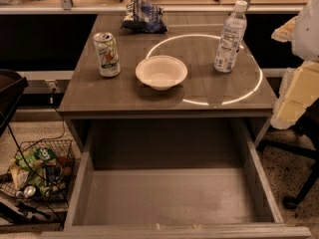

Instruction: Place blue plastic bottle into top drawer

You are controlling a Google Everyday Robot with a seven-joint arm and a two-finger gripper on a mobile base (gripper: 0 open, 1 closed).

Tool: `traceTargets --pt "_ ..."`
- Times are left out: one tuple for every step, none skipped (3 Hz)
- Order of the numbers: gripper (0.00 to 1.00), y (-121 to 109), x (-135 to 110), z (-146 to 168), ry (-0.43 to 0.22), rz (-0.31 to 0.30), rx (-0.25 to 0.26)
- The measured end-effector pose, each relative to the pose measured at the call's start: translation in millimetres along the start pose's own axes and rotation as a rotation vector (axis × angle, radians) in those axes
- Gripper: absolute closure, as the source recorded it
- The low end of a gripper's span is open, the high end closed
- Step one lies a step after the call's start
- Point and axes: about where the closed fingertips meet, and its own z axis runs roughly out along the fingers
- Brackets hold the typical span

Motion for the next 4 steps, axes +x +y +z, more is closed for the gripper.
traceTargets --pt "0.00 0 0 0 0.000 0.000 0.000" --pt "0.00 -38 -2 -2 -0.183 -0.002 0.053" --pt "0.00 -90 -2 13 -0.392 -0.033 0.054" --pt "0.00 -133 -3 29 -0.602 -0.023 0.046"
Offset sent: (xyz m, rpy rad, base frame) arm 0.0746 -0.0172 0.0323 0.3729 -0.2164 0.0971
